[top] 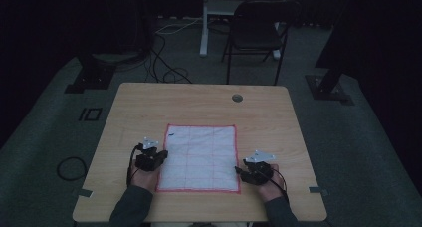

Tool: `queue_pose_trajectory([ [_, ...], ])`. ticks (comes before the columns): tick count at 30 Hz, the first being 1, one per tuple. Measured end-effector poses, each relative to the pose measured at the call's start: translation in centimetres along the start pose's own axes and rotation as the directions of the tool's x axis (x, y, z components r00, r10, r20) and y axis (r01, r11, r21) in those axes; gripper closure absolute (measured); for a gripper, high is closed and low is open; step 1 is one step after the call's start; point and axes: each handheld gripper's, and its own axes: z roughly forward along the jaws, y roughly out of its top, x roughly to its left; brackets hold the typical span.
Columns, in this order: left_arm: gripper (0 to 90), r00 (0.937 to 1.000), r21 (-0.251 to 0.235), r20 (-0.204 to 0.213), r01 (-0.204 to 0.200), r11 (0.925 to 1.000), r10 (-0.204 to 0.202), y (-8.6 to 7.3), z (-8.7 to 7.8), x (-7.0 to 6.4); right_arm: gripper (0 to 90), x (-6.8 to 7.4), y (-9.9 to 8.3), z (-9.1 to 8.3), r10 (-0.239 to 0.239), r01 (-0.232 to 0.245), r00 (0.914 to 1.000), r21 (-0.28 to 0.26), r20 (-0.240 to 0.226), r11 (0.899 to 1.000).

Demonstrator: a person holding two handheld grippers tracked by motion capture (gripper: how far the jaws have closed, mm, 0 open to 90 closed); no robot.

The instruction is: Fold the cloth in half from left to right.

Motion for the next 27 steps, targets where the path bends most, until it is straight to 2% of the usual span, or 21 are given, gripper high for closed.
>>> queue_pose_trajectory([
  [3,88.0,0.9996,-0.021,0.025,0.009,0.9997,-0.009,0.3,-0.3,0.0,52.1,0.1,0.0,0.1,-0.002,0.002,1.0000,0.003,0.000,1.000],
  [10,88.0,0.9991,-0.050,0.043,0.005,0.9987,-0.003,0.9,-0.7,-0.3,52.1,0.1,0.0,0.1,-0.005,0.005,1.0000,0.006,0.000,1.000],
  [27,88.0,0.9950,-0.089,0.089,-0.037,0.9954,0.045,2.7,-1.5,-1.6,52.2,0.0,-0.1,0.1,0.001,-0.001,1.0000,0.009,0.000,1.000],
])
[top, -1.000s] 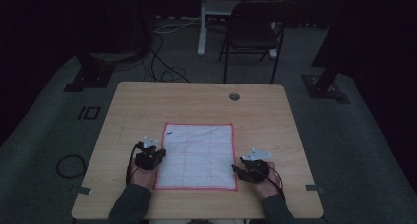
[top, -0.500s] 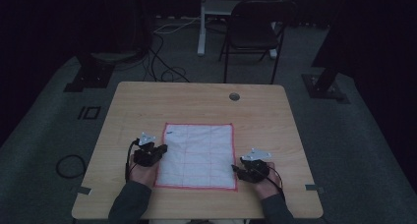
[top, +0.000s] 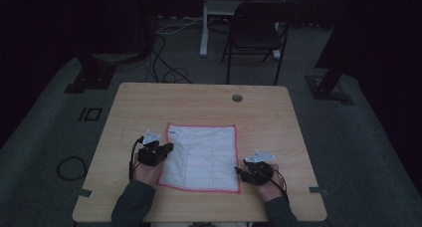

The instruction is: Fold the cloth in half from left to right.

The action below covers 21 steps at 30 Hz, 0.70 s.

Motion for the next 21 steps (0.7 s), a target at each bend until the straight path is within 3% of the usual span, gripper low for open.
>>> queue_pose_trajectory([
  [21,88.2,0.9975,-0.026,0.053,-0.046,0.9986,0.048,1.7,0.5,-2.1,52.0,-0.1,-0.1,0.1,0.002,-0.002,1.0000,0.000,-0.003,1.000],
])
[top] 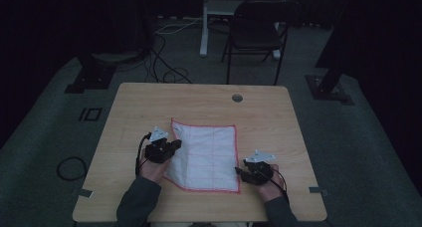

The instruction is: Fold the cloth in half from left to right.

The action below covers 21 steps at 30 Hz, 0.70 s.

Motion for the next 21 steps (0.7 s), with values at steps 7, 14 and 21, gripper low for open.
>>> queue_pose_trajectory([
  [7,88.2,0.9996,-0.003,0.019,-0.019,0.9998,0.019,0.8,0.5,-0.9,51.7,0.0,0.0,0.0,0.004,-0.004,1.0000,0.001,-0.002,1.000],
  [14,88.3,0.9988,-0.005,0.035,-0.034,0.9994,0.034,1.3,1.0,-1.7,51.6,-0.1,0.0,0.0,0.004,-0.004,1.0000,0.003,-0.003,1.000],
  [21,88.4,0.9976,-0.001,0.049,-0.049,0.9988,0.049,1.7,1.6,-2.4,51.6,-0.2,-0.1,0.0,0.003,-0.003,1.0000,0.002,-0.003,1.000],
])
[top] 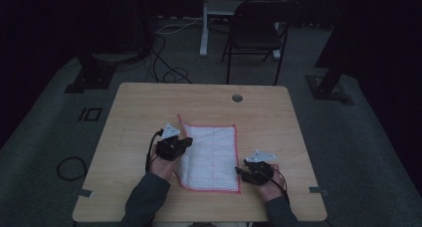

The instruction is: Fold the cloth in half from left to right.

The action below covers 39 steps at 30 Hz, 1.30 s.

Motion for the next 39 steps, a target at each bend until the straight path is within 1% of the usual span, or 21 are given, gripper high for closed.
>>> queue_pose_trajectory([
  [12,88.4,0.9992,0.009,0.027,-0.029,0.9996,0.028,0.7,1.2,-1.3,51.7,0.0,0.0,0.0,-0.001,0.001,1.0000,0.001,0.000,1.000],
  [27,88.4,0.9969,0.017,0.065,-0.046,0.9988,0.045,1.4,2.6,-2.6,51.8,0.0,0.0,0.0,0.000,0.000,1.0000,0.002,-0.003,1.000],
  [34,88.4,0.9952,0.039,0.077,-0.063,0.9972,0.060,1.5,3.7,-3.1,51.8,0.0,0.0,0.0,0.001,-0.001,1.0000,0.002,-0.003,1.000],
  [39,88.4,0.9941,0.055,0.088,-0.068,0.9962,0.063,1.5,4.7,-3.4,51.9,0.0,0.0,0.0,0.000,0.000,1.0000,0.002,-0.003,1.000],
])
